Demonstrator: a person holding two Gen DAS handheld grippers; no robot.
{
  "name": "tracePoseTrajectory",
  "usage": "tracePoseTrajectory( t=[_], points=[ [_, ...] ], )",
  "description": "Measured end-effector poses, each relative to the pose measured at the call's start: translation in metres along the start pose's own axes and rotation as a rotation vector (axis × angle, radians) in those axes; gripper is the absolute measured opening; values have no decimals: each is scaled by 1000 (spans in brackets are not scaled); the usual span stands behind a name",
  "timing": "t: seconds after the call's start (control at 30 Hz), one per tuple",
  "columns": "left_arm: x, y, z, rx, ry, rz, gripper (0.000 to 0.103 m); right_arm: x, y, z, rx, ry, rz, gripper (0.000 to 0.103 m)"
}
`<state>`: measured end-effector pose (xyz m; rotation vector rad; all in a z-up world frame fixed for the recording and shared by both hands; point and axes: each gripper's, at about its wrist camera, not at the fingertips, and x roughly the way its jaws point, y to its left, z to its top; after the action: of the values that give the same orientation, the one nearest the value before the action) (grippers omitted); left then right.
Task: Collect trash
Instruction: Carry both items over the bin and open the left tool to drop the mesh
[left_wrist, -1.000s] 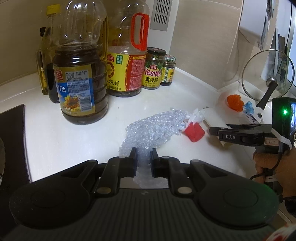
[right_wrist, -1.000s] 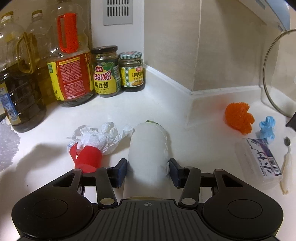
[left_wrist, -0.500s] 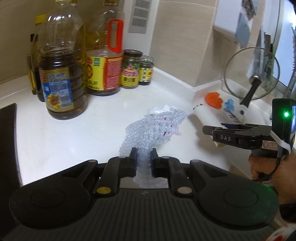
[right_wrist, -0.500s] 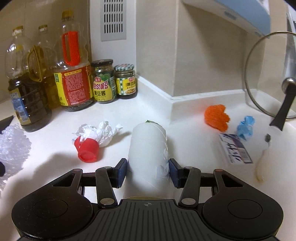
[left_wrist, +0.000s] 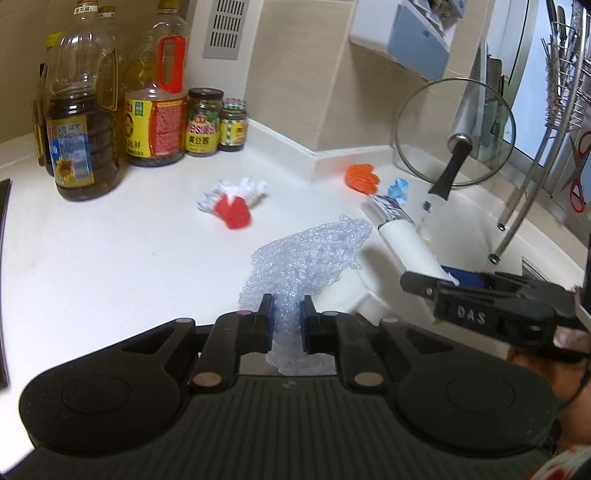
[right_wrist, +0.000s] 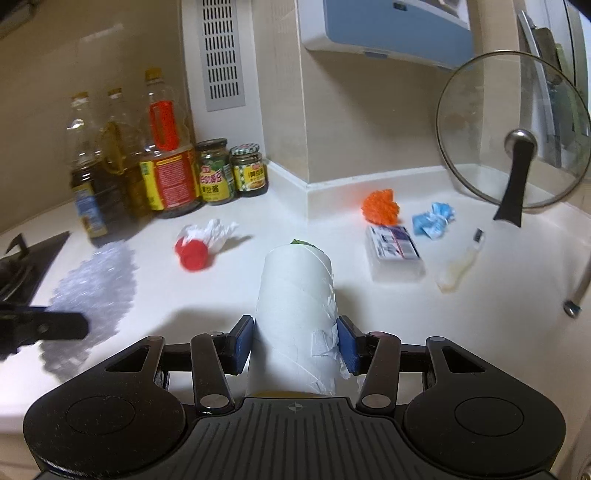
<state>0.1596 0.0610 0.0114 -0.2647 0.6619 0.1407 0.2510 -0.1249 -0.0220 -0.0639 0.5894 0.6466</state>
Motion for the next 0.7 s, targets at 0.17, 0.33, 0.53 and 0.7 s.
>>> tracePoseTrajectory(
  t=[0.17,0.33,0.53,0.7],
  points=[
    [-8,-29,-25,-23,22,15,12,-31,-13,-25,-16,8,47,49],
    [-11,-42,-49,-38,65,27,12,-49,-16,-49,-22,20,71,49],
    [-3,-38,-71,-59,138,3,12,-59,-6,-74,-24,44,83,49],
    [8,-25,-90,-67,207,-15,12,-60,9,-91,-23,74,85,49]
  ],
)
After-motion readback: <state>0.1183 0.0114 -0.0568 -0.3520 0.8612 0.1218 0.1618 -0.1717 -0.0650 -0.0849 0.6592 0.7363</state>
